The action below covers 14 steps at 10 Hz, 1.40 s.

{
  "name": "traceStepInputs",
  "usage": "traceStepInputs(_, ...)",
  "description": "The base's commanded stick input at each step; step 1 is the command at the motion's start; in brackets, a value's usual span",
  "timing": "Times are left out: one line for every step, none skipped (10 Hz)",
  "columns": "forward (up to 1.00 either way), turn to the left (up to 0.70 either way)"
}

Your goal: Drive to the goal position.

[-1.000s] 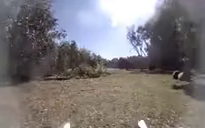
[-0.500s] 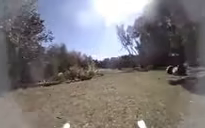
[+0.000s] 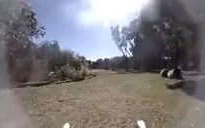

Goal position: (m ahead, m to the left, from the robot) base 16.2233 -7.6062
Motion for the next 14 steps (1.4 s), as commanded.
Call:
traceStepInputs(0.70,-0.14)
traceStepInputs(0.70,0.00)
traceStepInputs(0.70,0.00)
traceStepInputs(0.70,0.00)
traceStepInputs(0.70,0.00)
traceStepInputs(0.70,0.00)
traceStepInputs(0.70,0.00)
traceStepInputs(0.70,0.00)
traceStepInputs(0.70,0.00)
traceStepInputs(0.70,0.00)
traceStepInputs(0.70,0.00)
traceStepInputs(0.70,0.00)
traceStepInputs(0.70,0.00)
traceStepInputs(0.70,0.00)
